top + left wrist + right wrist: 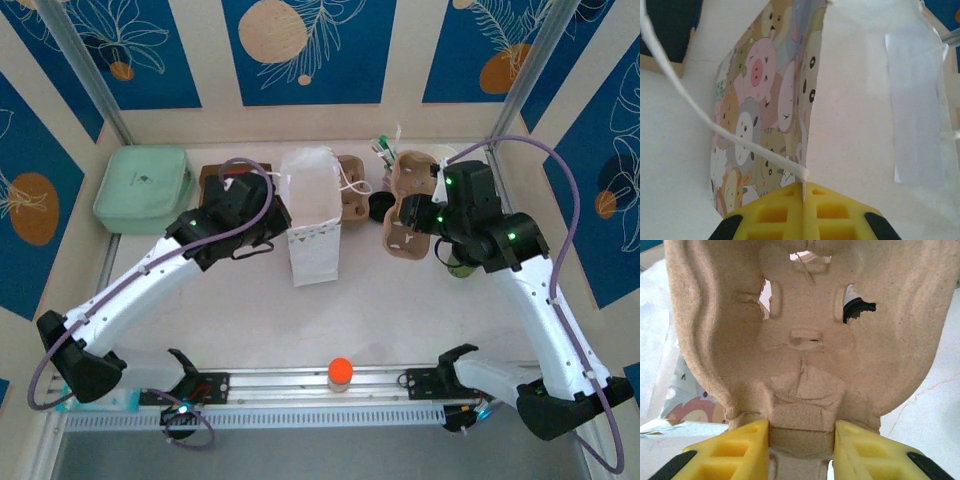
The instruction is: Pack the takeout coffee
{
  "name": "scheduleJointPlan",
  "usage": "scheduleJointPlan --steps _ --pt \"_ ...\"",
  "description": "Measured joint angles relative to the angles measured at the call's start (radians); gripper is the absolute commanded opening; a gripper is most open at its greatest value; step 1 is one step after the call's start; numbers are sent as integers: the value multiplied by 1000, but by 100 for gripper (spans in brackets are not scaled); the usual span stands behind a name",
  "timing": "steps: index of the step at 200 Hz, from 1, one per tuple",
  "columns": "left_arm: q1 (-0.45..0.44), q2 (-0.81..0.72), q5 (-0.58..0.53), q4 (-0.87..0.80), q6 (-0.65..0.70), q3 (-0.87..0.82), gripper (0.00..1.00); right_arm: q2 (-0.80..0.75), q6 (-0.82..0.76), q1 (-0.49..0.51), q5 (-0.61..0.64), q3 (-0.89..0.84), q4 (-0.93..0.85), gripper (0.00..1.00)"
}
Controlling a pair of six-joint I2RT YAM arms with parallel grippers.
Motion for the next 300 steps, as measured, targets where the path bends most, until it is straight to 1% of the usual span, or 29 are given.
scheduleJointPlan --steps 32,86,97,110,121,135,143,151,183,224,250,277,300 --pt "-68 0 -58 0 -69 -3 0 -3 -1 0 0 39 -16 34" --pt "-130 0 -114 3 -151 -36 0 -3 -4 0 -4 77 -29 33" --pt "-138 0 -119 8 -158 -39 8 -3 -4 0 -6 77 -34 33" --pt "-142 0 -126 7 -158 -40 21 -3 -4 1 -8 77 -38 33" --pt "-143 0 -135 8 -158 -40 42 -3 -4 3 -7 78 -42 33" --pt "-146 0 -150 8 -135 -40 59 -3 -5 9 -7 82 -50 33" --pt "-147 0 -157 7 -105 -39 64 -3 -8 13 -7 88 -55 33" --pt "-148 0 -163 6 -85 -39 67 -3 -10 16 -7 97 -60 33" --pt "-148 0 -184 -9 -3 -32 69 -3 -16 38 -7 151 -84 34" --pt "-148 -3 -196 -33 135 28 69 19 -33 97 9 249 -132 33" --pt "-148 -30 -199 -36 222 60 69 68 -42 151 27 321 -163 34" --pt "-148 -71 -228 -42 310 86 71 138 -56 211 35 393 -196 34" --pt "-118 -86 -227 -50 368 116 71 211 -68 257 35 464 -222 34"
